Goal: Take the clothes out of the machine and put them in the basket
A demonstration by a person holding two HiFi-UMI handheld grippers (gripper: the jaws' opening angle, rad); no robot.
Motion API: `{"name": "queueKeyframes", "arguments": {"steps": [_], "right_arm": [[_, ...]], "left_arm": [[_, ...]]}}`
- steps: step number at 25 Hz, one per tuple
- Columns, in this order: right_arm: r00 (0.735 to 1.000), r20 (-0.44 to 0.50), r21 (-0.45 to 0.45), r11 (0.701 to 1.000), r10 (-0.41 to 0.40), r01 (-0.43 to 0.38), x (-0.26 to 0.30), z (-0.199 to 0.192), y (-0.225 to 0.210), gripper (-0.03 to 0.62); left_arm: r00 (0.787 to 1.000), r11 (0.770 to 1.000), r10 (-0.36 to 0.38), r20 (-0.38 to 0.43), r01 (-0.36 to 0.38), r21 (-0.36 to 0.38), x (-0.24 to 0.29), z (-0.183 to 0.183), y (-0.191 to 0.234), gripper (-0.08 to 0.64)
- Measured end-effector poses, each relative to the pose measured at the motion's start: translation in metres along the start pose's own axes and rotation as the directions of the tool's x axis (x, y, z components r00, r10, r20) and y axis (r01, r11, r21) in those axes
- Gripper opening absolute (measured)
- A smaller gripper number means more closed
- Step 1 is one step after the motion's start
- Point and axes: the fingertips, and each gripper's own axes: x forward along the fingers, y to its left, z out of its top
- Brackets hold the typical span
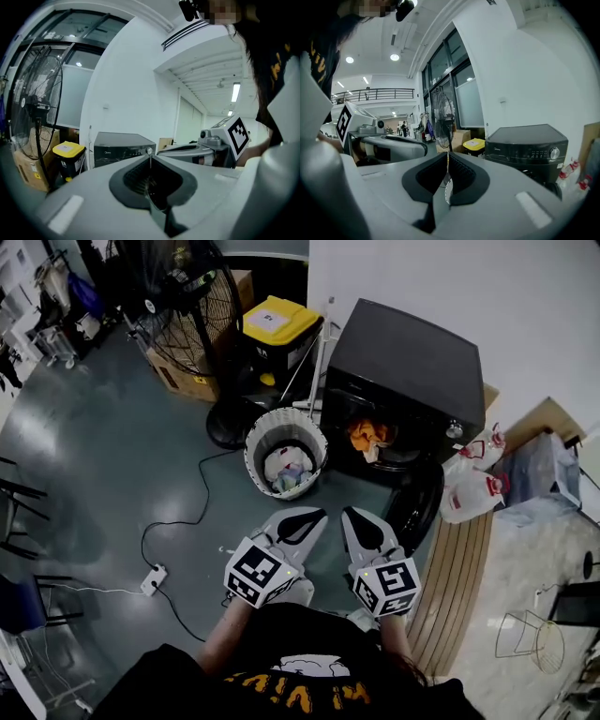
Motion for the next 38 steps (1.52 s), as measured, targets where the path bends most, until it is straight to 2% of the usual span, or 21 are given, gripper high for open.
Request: {"name": "queueKeyframes", "arguments": {"steps": [10,21,30,38], "right_arm": [[0.999,-0.019,0.011,0.999,-0.046,0.046,0.056,0.004,-0.012,0.04],[0.99,-0.056,-0.035,0.992,-0.126,0.124,0.071,-0.002,-0.041,0.06],[0.974,-0.071,-0.025,0.976,-0.216,0.215,0.083,-0.018,-0.113,0.072],[0.962,-0.09,-0.005,0.966,-0.26,0.26,0.125,-0.037,-0.198,0.094]], "left_arm": [[1.0,1.0,-0.028,-0.004,0.028,-0.015,0.01,-0.001,0.061,0.0],[0.995,0.995,-0.087,-0.05,0.084,-0.052,0.033,-0.021,0.078,0.006],[0.982,0.988,-0.153,-0.109,0.151,-0.026,0.079,-0.031,0.08,0.017],[0.973,0.986,-0.161,-0.168,0.166,0.02,0.143,-0.032,0.095,0.032]]}}
